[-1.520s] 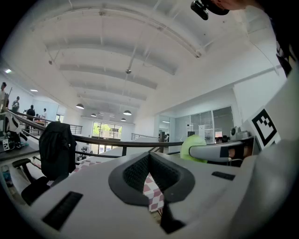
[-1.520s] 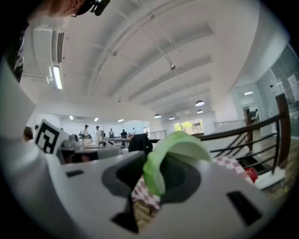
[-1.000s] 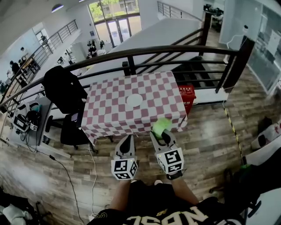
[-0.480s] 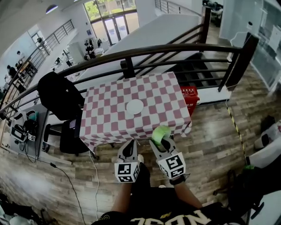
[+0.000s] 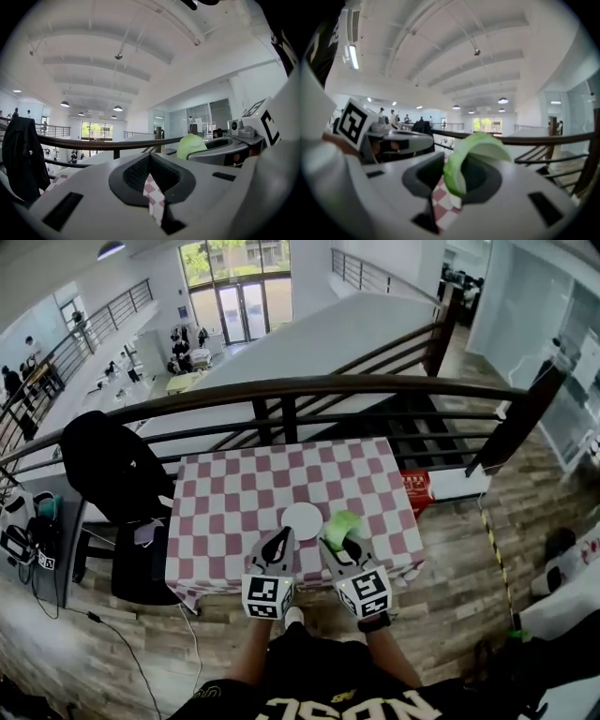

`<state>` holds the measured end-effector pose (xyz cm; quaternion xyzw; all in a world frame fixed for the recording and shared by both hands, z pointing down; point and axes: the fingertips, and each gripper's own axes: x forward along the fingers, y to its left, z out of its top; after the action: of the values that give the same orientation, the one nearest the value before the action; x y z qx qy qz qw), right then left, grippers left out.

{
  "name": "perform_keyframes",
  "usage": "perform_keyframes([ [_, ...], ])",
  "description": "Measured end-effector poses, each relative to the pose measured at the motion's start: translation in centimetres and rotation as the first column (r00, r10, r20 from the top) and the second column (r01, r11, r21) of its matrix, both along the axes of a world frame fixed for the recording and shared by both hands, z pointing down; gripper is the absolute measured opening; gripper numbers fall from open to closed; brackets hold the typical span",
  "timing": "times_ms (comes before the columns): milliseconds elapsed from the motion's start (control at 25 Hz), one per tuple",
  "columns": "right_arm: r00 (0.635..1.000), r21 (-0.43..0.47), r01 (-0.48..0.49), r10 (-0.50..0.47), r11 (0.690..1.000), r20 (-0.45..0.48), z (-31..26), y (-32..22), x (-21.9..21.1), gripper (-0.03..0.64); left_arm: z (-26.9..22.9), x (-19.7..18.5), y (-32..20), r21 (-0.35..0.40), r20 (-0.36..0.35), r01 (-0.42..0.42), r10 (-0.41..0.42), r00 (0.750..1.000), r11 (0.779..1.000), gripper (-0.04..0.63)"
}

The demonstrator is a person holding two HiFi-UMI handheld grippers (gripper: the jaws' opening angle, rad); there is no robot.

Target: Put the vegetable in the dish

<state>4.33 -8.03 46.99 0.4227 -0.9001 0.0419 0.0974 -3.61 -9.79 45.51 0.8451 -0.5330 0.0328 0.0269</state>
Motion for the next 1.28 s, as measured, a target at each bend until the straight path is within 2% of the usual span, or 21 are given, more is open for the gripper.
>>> perform_keyframes([
  [120,1.0,-0.017,0.014,-0.014,1.0,-0.002,0.5,-4.6,-2.4,0.114,0.0,-3.1,-4.0,-0.015,-0.034,-0.004,0.003,0.999,1.0,0.017],
  [320,0.996,-0.149,0.072,-0.063,0.986,0.06,3.1,-8.1,-4.9,0.115,2.6,-7.1,-7.8,-0.092,-0.108,0.017,-0.027,0.994,0.996,0.017],
  [520,0.989,-0.24,0.102,-0.073,0.966,0.126,5.9,-11.5,-3.8,0.115,5.8,-7.2,-10.3,-0.144,-0.133,0.023,-0.042,0.99,0.989,0.017],
  [640,0.967,-0.291,0.173,-0.107,0.941,0.231,7.2,-13.4,-3.0,0.115,8.2,-6.3,-11.4,-0.191,-0.125,-0.007,-0.017,0.992,0.982,0.018],
  [760,0.925,-0.339,0.315,-0.207,0.886,0.318,9.1,-13.6,-3.3,0.115,9.4,-5.4,-12.2,-0.203,-0.152,-0.056,0.025,0.988,0.978,0.018],
  [880,0.888,-0.375,0.396,-0.244,0.838,0.391,10.7,-13.7,-3.6,0.114,10.2,-4.9,-13.0,-0.22,-0.197,-0.111,0.067,0.978,0.969,0.018],
  [1000,0.821,-0.393,0.494,-0.267,0.775,0.505,11.7,-13.8,-3.5,0.114,11.4,-4.0,-13.5,-0.278,-0.212,-0.198,0.141,0.967,0.94,0.02],
  [1080,0.78,-0.408,0.548,-0.269,0.731,0.565,12.2,-13.5,-3.3,0.115,12.2,-3.5,-13.1,-0.313,-0.198,-0.255,0.2,0.96,0.915,0.036],
  [1120,0.758,-0.41,0.571,-0.265,0.711,0.596,12.2,-13.4,-3.1,0.114,12.6,-3.3,-12.9,-0.324,-0.187,-0.287,0.237,0.953,0.901,0.07],
  [1200,0.695,-0.39,0.624,-0.253,0.677,0.673,11.9,-13.5,-2.9,0.114,13.3,-2.6,-12.2,-0.334,-0.165,-0.37,0.332,0.929,0.867,0.205],
  [1280,0.596,-0.331,0.692,-0.249,0.642,0.763,11.2,-13.6,-2.8,0.114,13.7,-1.7,-11.5,-0.343,-0.146,-0.459,0.436,0.888,0.82,0.333],
])
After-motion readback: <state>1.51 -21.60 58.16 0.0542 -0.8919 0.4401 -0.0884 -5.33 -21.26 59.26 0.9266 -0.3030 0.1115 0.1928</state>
